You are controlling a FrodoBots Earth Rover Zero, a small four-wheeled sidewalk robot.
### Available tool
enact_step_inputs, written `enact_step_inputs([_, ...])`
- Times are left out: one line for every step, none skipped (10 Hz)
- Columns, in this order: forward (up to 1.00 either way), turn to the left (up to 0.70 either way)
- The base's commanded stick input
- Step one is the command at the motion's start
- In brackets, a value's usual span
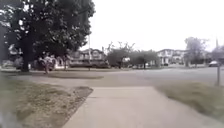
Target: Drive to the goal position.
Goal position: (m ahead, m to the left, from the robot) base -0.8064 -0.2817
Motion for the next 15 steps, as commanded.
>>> enact_step_inputs([1.0, 0.0])
enact_step_inputs([1.0, 0.0])
enact_step_inputs([1.0, 0.0])
enact_step_inputs([1.0, 0.0])
enact_step_inputs([1.0, 0.0])
enact_step_inputs([1.0, 0.0])
enact_step_inputs([1.0, 0.0])
enact_step_inputs([1.0, 0.0])
enact_step_inputs([1.0, 0.0])
enact_step_inputs([1.0, 0.0])
enact_step_inputs([1.0, 0.0])
enact_step_inputs([1.0, 0.0])
enact_step_inputs([1.0, 0.0])
enact_step_inputs([1.0, 0.0])
enact_step_inputs([1.0, 0.0])
